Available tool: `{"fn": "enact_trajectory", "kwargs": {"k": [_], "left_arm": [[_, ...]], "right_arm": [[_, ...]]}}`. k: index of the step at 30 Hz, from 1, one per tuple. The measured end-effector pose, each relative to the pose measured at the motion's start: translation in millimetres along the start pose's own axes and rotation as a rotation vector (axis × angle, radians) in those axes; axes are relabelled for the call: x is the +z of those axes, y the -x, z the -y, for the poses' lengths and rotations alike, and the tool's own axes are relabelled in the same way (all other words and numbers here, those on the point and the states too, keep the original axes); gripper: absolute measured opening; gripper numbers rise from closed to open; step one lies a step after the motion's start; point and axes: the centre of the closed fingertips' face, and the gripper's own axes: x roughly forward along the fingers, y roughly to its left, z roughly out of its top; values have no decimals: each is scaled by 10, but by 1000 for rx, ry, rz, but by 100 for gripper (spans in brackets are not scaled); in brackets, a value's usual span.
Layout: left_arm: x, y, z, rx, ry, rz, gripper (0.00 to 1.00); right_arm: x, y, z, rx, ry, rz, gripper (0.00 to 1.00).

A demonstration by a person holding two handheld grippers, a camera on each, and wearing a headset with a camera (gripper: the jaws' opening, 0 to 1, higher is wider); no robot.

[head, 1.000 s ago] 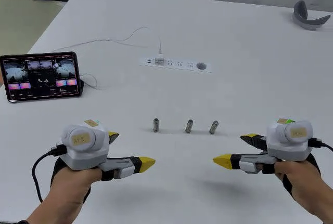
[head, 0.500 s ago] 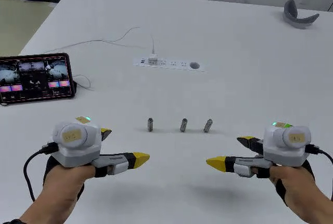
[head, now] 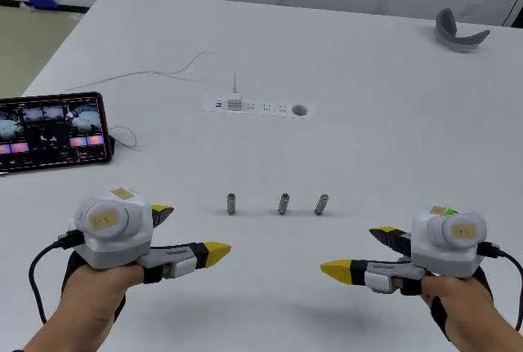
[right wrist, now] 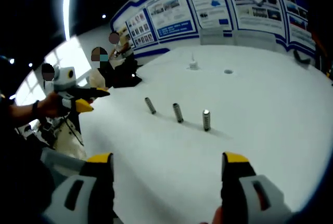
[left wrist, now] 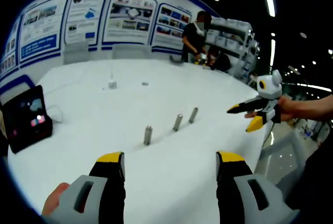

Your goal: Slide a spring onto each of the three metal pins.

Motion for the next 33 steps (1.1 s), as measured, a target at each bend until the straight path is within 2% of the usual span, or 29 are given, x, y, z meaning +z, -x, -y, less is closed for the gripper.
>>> {"fn": "enact_trajectory", "kwargs": {"k": [1, 4, 7, 9, 11, 13, 16, 24, 26, 33], "left_arm": [[16, -4, -3, -2, 4, 7, 70], [21, -15, -1, 0, 2, 2, 76], [15, -35, -42, 15, -8, -2, 89], [0, -42, -67, 20, -28, -7, 92], [-21, -55, -87, 25, -21, -14, 99], [-55, -48, -93, 30, -10, -28, 100], [-69, -43, -115, 40, -14, -22, 100], [-95, -40, -121, 27, -1, -25, 99], [-85, -36, -111, 10, 13, -20, 97], [-103, -52, -121, -9, 8, -24, 88]], "right_arm": [[3, 4, -2, -1, -1, 1, 87], [3, 8, 0, -4, -2, 2, 87], [-2, 8, -5, -2, -2, 0, 88], [-6, 7, 3, -4, 1, -2, 88], [-4, 8, 4, -3, 0, -1, 88], [-5, 8, 15, -6, 0, -2, 88], [-7, 3, 23, -5, 0, -4, 88], [-24, -6, 25, -4, -2, -8, 89], [-21, -8, 28, -5, -3, -7, 89], [-4, -8, 57, -13, -6, -1, 90]]}}
